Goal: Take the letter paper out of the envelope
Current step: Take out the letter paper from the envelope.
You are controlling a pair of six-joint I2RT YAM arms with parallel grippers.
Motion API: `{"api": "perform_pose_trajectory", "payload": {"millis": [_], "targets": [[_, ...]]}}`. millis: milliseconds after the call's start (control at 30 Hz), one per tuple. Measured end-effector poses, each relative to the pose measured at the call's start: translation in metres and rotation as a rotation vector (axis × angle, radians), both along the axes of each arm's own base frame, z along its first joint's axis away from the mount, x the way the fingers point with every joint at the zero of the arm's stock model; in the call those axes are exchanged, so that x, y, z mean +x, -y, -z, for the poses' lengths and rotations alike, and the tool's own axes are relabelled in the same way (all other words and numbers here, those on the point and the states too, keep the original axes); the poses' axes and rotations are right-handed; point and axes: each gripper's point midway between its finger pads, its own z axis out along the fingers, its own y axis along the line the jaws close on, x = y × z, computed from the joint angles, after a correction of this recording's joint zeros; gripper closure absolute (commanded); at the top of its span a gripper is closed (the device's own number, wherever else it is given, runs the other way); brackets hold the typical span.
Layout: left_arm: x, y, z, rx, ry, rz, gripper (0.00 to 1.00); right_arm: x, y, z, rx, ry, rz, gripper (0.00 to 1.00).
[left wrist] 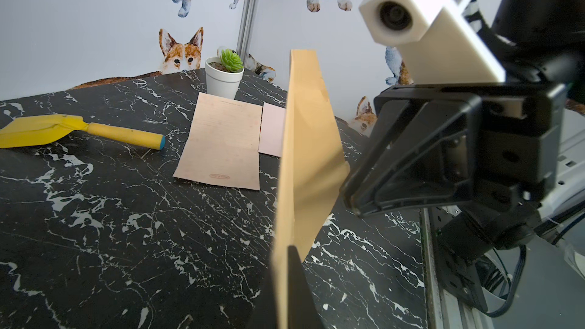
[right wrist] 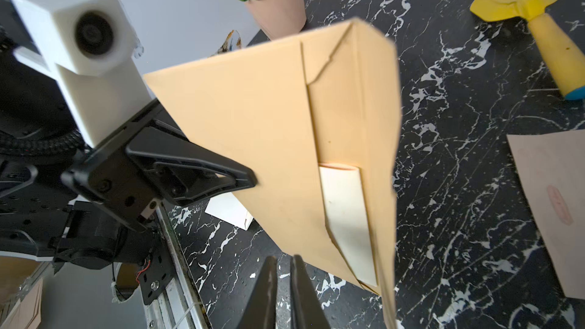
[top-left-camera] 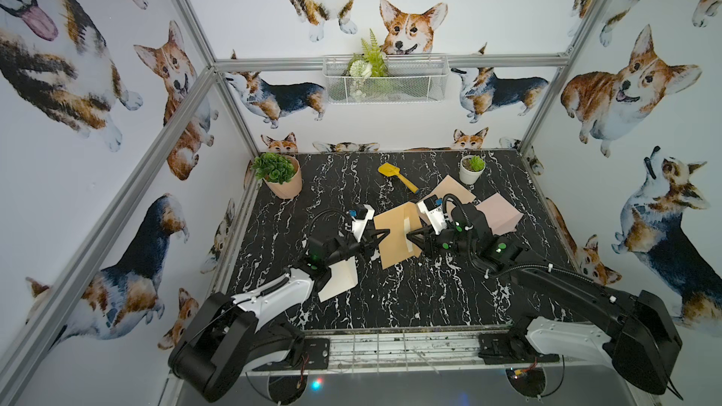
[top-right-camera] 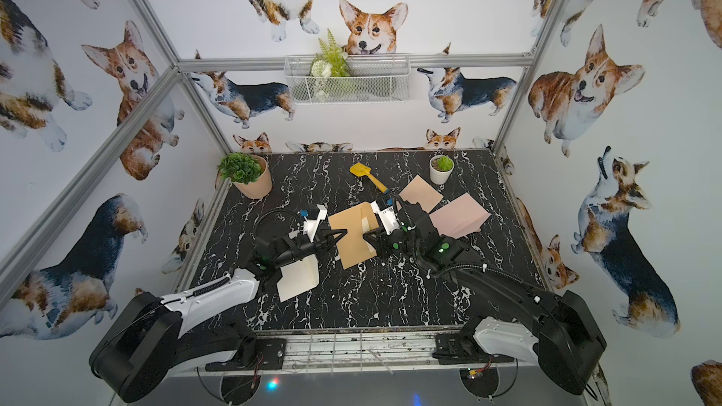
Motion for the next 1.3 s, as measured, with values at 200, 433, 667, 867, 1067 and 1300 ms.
{"api": "perform_pose_trajectory", "payload": {"millis": [200,433,667,867,1067,1300], "targets": [[-0.001,0.000,-0.002,-0.006,0.005,0.005,1.00,0.017,0.007,0.005,-0.015,0.018,0.031,0.82],[-0.002,0.004,-0.002,-0.032,-0.015,0.025,1.00,0.027,0.012,0.013,-0.037,0.023,0.045,0.74],[-0.003,0.007,-0.003,-0.054,-0.026,0.042,1.00,0.038,0.010,0.017,-0.035,0.026,0.047,0.56],[-0.003,0.007,-0.008,-0.073,-0.021,0.047,1.00,0.049,0.012,0.018,-0.016,0.027,0.051,0.54],[-0.004,0.007,-0.011,-0.080,-0.013,0.048,1.00,0.051,0.007,0.014,0.025,0.034,0.016,0.51],[-0.004,0.007,-0.012,-0.083,-0.013,0.047,1.00,0.049,0.001,0.013,0.058,0.006,-0.016,0.46]]}}
